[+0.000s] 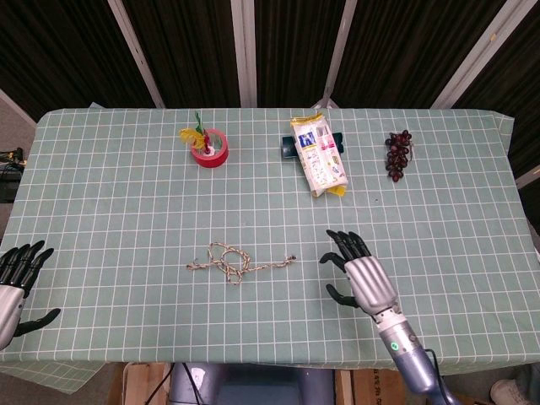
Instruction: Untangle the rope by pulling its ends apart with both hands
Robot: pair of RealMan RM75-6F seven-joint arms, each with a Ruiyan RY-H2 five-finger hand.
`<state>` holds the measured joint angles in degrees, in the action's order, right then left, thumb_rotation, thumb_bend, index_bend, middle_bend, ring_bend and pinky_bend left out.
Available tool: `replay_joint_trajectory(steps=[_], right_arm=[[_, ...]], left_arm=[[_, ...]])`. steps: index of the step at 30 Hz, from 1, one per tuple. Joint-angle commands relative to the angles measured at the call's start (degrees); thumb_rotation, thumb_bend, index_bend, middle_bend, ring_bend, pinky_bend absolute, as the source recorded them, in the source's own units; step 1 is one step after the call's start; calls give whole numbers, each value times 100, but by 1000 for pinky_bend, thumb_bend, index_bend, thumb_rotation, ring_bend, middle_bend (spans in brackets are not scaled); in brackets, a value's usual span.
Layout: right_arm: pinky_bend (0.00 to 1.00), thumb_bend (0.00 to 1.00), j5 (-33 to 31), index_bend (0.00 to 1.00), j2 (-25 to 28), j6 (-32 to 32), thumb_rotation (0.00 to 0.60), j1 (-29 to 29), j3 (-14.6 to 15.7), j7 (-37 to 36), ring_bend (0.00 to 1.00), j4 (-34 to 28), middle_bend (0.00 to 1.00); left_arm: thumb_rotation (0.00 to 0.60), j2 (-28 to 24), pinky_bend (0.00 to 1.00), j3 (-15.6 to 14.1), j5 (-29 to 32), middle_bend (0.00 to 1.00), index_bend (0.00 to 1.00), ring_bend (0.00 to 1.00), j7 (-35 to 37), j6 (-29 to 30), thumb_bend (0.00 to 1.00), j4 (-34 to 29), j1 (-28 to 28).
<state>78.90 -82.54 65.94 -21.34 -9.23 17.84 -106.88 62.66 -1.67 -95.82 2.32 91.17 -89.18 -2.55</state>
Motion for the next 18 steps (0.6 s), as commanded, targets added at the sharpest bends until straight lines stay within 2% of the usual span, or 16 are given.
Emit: replay_joint_trajectory(steps=[1,8,18], right_arm=[[0,357,-430,397,-555,-167,600,-297,-180,403,0,375,93],[0,357,-912,428,-1252,-226,600,-587,-353,582,0,991,102],[0,357,-1190,463,-1913,-236,600,-838,-390,610,0,1610,103]], left_arm=[[600,1,0,5,0,0,61,0,8,5,84,7,-3],[600,-1,0,8,6,0,61,0,47,-14,84,11,-19],[600,-3,0,22,61,0,61,0,97,-57,84,14,-36]])
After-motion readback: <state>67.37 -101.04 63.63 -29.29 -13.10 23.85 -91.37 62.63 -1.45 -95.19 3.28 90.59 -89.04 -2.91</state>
